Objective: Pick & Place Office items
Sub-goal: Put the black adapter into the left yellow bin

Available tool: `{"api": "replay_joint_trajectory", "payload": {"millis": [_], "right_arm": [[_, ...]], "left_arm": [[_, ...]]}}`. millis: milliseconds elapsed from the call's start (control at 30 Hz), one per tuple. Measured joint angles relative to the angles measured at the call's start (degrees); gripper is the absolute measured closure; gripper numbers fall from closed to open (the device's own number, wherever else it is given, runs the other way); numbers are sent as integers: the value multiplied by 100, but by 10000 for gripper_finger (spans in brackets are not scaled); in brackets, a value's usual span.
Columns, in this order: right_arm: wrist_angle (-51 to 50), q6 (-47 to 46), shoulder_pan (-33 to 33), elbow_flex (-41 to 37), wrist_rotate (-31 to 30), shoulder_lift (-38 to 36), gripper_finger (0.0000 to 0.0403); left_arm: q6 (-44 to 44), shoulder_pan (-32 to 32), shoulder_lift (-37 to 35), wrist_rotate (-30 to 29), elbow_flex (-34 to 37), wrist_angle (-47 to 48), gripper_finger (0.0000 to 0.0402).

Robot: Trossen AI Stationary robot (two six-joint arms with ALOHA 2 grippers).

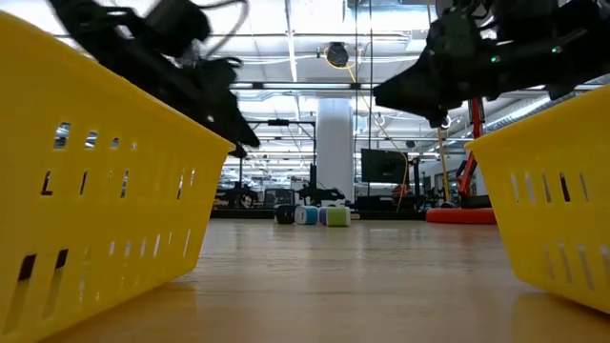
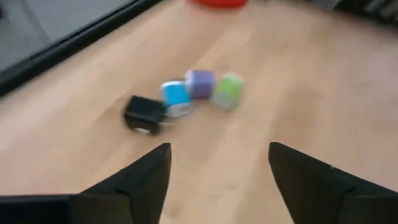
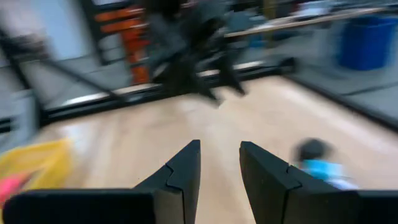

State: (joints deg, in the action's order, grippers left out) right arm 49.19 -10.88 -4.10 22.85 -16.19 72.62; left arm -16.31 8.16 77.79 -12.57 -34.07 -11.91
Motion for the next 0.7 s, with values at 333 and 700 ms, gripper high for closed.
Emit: {"api": "replay_joint_trajectory", "payload": {"millis": [333, 700], "right_arm": [[-19, -102, 174, -2, -162, 1, 303], [-23, -39, 18, -2, -153, 2, 303]], "left_arm": [[351, 651, 1874, -751, -1802, 597, 88], [67, 903, 3105, -1625, -3224, 2278, 87]]}}
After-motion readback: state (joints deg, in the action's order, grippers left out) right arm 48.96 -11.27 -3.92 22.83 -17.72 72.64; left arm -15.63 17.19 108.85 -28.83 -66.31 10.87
